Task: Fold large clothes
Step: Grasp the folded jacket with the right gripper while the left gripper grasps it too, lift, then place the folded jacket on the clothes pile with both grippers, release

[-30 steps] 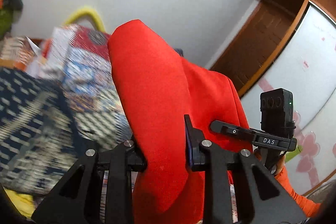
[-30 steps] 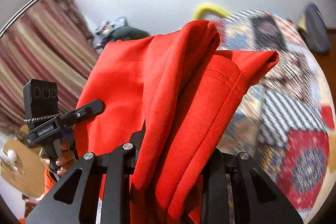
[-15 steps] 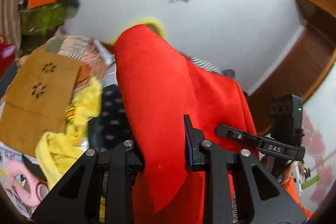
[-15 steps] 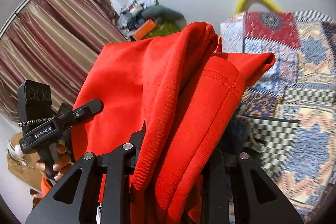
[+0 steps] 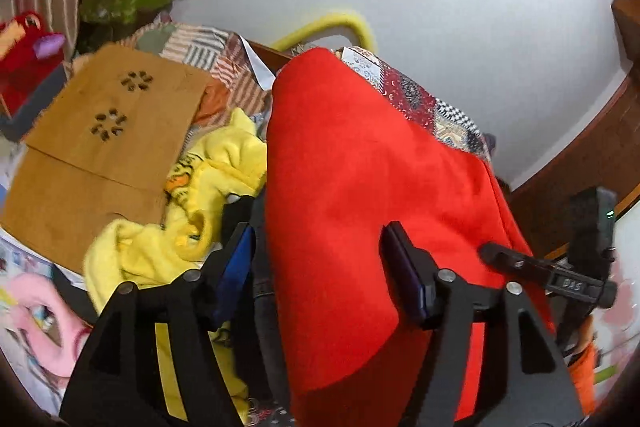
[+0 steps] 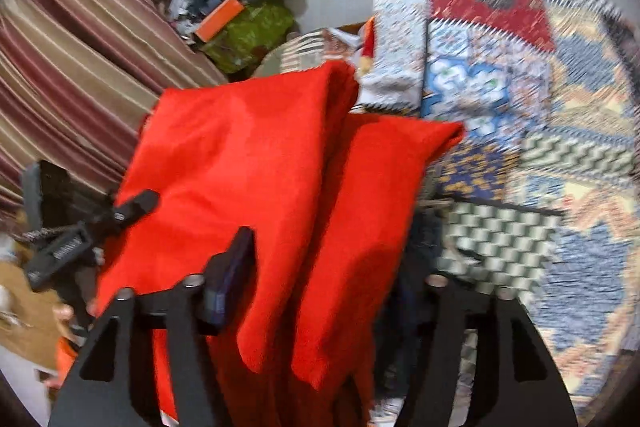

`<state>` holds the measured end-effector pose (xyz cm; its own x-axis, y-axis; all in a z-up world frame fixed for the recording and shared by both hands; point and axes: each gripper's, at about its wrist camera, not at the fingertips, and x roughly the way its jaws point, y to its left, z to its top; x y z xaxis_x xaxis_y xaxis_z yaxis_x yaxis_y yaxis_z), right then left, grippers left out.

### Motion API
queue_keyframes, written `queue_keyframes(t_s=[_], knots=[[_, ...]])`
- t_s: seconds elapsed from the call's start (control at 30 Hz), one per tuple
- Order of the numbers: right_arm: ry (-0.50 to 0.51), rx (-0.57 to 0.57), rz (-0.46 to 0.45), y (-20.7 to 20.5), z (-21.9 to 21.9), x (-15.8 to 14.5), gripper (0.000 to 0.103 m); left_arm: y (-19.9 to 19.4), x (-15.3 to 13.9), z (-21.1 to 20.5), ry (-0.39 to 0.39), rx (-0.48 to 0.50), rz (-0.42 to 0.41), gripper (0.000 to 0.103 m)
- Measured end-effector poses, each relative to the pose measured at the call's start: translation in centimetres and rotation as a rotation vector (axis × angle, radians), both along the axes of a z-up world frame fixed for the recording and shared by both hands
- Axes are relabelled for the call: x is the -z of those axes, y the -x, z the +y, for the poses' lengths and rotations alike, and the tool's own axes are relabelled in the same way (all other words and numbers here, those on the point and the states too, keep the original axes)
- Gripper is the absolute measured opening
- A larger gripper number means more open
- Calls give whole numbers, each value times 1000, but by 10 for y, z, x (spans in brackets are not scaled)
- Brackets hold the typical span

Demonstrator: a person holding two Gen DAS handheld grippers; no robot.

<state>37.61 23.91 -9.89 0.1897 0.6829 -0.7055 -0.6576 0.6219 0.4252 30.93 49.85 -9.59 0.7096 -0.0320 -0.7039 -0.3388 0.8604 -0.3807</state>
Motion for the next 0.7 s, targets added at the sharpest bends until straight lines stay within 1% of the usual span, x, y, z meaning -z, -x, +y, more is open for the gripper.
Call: queue_keyframes(t_s=[0.07,0.1,0.17,0.2,0.43,0.5,0.57,0.7], knots=[[31,2,-54,6,-7,-7,64,6,-5,-5,-50,-2,8,67],[38,3,-74,7,-11,-9,64,10,-9,-9,-71,-2,11,69],[55,14,-111,13,-24,-14,70,19,-14,-18,-102,5,16,72],[58,18,-122,15,-29,-15,70,27,-17,-24,-123,8,20,72],[68,41,-218,49,-62,-29,70,77,-43,-60,-250,13,13,72],[57,47,-262,67,-73,-41,70,92,-55,-72,-278,12,-4,72],[35,45,-308,84,-80,-54,70,111,-72,-85,-306,10,-38,72],[-41,38,-417,127,-98,-91,70,151,-113,-116,-366,6,-140,72]])
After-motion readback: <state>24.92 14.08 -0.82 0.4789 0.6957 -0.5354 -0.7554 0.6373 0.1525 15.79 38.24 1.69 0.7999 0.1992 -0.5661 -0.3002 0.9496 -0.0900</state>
